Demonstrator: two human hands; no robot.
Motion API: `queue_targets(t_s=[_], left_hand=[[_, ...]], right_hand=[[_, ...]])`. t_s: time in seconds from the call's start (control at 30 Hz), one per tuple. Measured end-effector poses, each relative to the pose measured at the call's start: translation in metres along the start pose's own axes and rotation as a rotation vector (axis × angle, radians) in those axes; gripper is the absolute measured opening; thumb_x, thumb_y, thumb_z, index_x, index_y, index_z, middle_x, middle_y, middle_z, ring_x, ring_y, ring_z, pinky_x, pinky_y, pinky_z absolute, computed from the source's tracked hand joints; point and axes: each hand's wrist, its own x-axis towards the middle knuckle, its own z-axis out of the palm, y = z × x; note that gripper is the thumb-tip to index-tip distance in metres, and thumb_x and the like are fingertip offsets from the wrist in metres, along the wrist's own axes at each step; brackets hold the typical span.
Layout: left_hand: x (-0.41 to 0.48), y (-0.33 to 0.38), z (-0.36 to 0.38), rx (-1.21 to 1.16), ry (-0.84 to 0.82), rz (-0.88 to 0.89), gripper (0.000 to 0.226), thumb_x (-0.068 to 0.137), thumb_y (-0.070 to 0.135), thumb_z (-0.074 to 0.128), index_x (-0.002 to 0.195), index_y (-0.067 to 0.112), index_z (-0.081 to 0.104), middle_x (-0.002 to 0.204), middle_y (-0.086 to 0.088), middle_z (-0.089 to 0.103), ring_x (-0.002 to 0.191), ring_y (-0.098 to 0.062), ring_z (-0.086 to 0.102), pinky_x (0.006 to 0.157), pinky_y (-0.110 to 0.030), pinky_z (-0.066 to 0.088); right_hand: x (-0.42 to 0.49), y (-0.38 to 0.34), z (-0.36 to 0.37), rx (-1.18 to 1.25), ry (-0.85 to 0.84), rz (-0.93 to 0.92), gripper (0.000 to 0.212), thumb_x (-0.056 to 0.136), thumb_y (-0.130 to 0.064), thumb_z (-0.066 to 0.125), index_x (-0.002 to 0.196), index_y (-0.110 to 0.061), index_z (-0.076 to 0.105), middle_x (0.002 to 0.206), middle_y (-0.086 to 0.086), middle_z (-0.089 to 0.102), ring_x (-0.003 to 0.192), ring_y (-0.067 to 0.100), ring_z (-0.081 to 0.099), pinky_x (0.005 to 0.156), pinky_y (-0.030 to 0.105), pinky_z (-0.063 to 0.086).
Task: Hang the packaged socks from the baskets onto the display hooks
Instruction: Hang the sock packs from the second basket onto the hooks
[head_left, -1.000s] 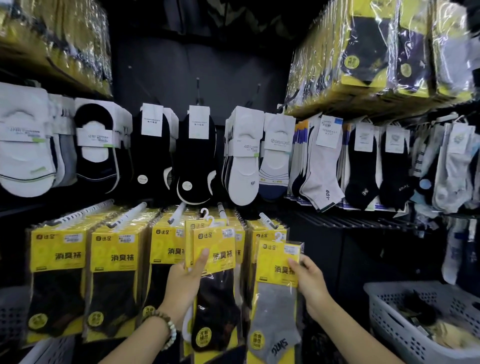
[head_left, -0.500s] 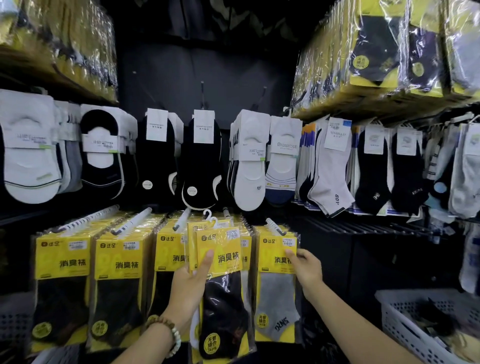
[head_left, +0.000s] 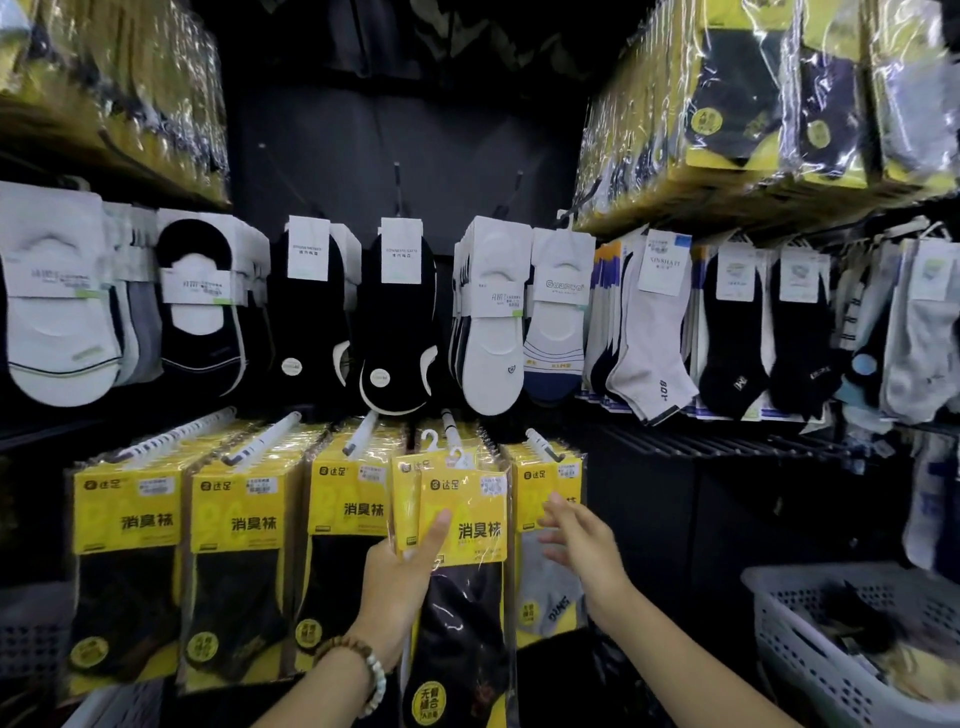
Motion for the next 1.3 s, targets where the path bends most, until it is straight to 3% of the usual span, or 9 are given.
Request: queue_targets(t_s=[0.2, 0.27, 0.33, 0.4, 0.57, 0.73, 0.9, 1.17, 1.3], left_hand=[[-0.013, -0.001, 0.026, -0.074, -0.039, -0.101, 0.088, 0.057, 0.062, 0.07, 0.122, 0.005, 0.056, 0.117, -0.007, 0.065, 0.114, -0.024, 0.057, 0.098, -0.04, 0.045], [-0.013, -0.002, 0.027, -0.017, -0.013, -0.128, 0.094, 0.066, 0.062, 0.068, 0.134, 0.002, 0.043, 0.128, -0.01, 0.058, 0.12, -0.025, 0.052, 0.1, -0.041, 0.04], [-0.013, -0.001, 0.023, 0.008, -0.024, -0.132, 0.081, 0.071, 0.067, 0.057, 0.12, 0.002, 0.053, 0.097, -0.012, 0.065, 0.094, -0.022, 0.061, 0.08, -0.031, 0.049], [-0.011, 0.0, 0.016, -0.005, -0.063, -0.077, 0.062, 0.072, 0.066, 0.05, 0.09, 0.007, 0.057, 0.06, -0.005, 0.044, 0.06, -0.016, 0.045, 0.054, -0.019, 0.036], [0.001, -0.004, -0.003, 0.0, -0.1, 0.002, 0.041, 0.082, 0.057, 0.051, 0.083, 0.016, 0.056, 0.073, -0.011, 0.047, 0.07, -0.019, 0.043, 0.06, -0.029, 0.035], [0.012, -0.009, -0.007, 0.0, -0.035, 0.035, 0.035, 0.089, 0.048, 0.052, 0.087, 0.016, 0.067, 0.043, 0.007, 0.037, 0.044, -0.01, 0.035, 0.048, -0.022, 0.03], [0.016, -0.008, -0.006, -0.02, -0.048, 0.068, 0.027, 0.089, 0.047, 0.052, 0.087, 0.025, 0.067, 0.048, 0.004, 0.052, 0.045, -0.007, 0.046, 0.048, -0.017, 0.038], [0.016, -0.01, -0.001, -0.013, -0.131, 0.065, 0.041, 0.079, 0.058, 0.051, 0.079, 0.019, 0.059, 0.081, -0.01, 0.054, 0.076, -0.02, 0.048, 0.064, -0.032, 0.037], [0.012, -0.01, 0.002, 0.012, -0.144, 0.067, 0.049, 0.07, 0.065, 0.05, 0.081, 0.018, 0.056, 0.076, -0.011, 0.049, 0.065, -0.018, 0.043, 0.056, -0.024, 0.034]], right_hand=[[-0.025, -0.018, 0.012, -0.009, -0.176, -0.008, 0.038, 0.085, -0.032, 0.068, 0.112, -0.007, 0.063, 0.112, 0.011, 0.068, 0.108, 0.027, 0.064, 0.096, 0.042, 0.05], [-0.028, -0.017, 0.006, 0.043, -0.167, 0.018, 0.029, 0.087, -0.026, 0.066, 0.106, -0.004, 0.064, 0.106, 0.014, 0.07, 0.101, 0.028, 0.067, 0.09, 0.039, 0.053], [-0.03, -0.014, -0.002, 0.112, -0.161, 0.071, 0.021, 0.091, -0.021, 0.061, 0.104, -0.005, 0.064, 0.099, 0.013, 0.073, 0.088, 0.022, 0.071, 0.071, 0.028, 0.057], [-0.028, -0.01, -0.014, 0.124, -0.085, 0.098, 0.017, 0.094, -0.019, 0.057, 0.102, -0.007, 0.066, 0.098, 0.013, 0.073, 0.083, 0.021, 0.072, 0.064, 0.028, 0.057], [-0.007, -0.003, -0.044, 0.079, 0.18, 0.06, 0.01, 0.094, -0.016, 0.057, 0.095, -0.013, 0.067, 0.102, 0.013, 0.07, 0.098, 0.029, 0.066, 0.093, 0.048, 0.051], [0.017, -0.01, -0.045, 0.03, 0.168, -0.039, 0.006, 0.093, -0.015, 0.058, 0.096, -0.017, 0.063, 0.096, 0.007, 0.071, 0.091, 0.021, 0.068, 0.085, 0.039, 0.055], [0.035, -0.009, -0.029, -0.017, 0.074, -0.095, 0.01, 0.094, -0.012, 0.056, 0.095, -0.02, 0.063, 0.086, 0.001, 0.072, 0.079, 0.012, 0.069, 0.06, 0.019, 0.054], [0.052, 0.023, -0.026, -0.062, 0.339, 0.062, 0.018, 0.08, -0.019, 0.075, 0.091, -0.011, 0.062, 0.088, 0.006, 0.067, 0.089, 0.023, 0.064, 0.076, 0.03, 0.049], [0.038, 0.032, -0.033, -0.064, 0.373, 0.104, 0.027, 0.081, -0.022, 0.074, 0.1, -0.008, 0.061, 0.094, 0.01, 0.064, 0.093, 0.027, 0.063, 0.085, 0.038, 0.053]])
